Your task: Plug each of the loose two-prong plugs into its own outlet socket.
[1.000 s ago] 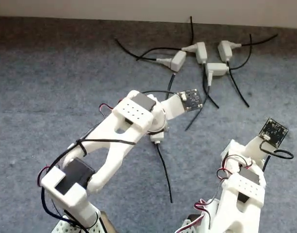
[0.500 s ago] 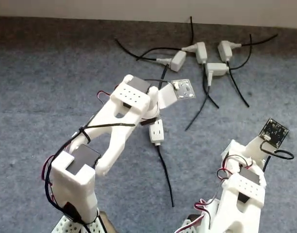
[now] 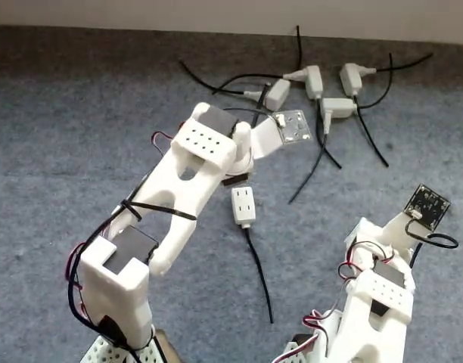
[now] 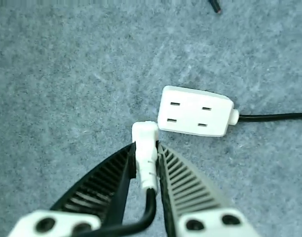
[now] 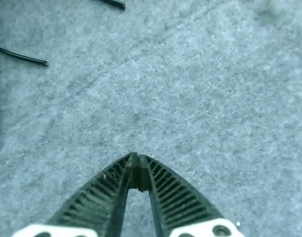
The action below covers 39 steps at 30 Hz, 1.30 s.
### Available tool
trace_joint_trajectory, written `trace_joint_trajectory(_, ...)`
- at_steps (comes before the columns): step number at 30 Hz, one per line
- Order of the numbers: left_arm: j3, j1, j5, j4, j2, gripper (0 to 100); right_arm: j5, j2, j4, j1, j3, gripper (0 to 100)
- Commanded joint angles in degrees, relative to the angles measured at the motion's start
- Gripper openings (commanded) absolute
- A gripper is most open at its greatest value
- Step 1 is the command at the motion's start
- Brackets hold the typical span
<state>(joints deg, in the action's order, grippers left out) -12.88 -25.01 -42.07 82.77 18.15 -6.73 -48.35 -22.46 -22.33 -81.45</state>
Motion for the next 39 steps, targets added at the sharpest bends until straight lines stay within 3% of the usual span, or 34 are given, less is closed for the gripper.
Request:
trace_joint_trajectory(1,-0.75,-2.95,-2.29,1.41,-0.66,1,-0.53,-1.1,0.13,-0.31,0.75,0.7)
trace_joint_trajectory(39,-4.09,-0.84,-2.64,0.97,6.55,1,-0.53,-1.1,0.13,-0.31,0.75,0.7)
